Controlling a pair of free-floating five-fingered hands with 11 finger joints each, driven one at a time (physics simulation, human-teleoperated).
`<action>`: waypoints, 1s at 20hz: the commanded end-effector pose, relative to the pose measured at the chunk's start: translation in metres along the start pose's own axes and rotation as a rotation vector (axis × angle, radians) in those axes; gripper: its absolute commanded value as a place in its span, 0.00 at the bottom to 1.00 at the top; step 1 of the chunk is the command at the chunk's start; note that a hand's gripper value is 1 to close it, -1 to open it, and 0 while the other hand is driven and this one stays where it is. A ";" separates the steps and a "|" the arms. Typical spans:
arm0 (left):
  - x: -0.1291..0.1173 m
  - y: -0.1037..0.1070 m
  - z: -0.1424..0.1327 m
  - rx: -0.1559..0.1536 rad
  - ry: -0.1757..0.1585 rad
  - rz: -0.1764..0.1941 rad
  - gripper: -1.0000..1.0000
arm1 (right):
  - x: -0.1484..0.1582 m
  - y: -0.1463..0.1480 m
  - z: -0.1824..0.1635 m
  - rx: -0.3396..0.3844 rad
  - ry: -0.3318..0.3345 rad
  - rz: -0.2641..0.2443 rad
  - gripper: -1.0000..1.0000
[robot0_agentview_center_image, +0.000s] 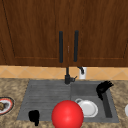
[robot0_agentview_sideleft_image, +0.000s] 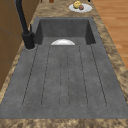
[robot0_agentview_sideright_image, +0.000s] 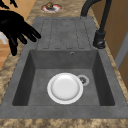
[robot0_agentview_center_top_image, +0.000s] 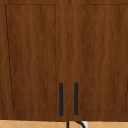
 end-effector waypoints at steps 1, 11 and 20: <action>0.000 0.000 0.000 0.000 0.000 0.000 0.50 | -0.005 0.012 -0.012 0.036 -0.050 0.010 0.00; 0.000 0.000 0.000 0.000 0.000 0.000 0.50 | -0.027 0.047 -0.056 0.125 -0.076 0.022 0.00; 0.000 0.000 0.000 0.000 0.000 0.000 0.50 | -0.050 0.064 -0.096 0.241 -0.080 0.066 0.00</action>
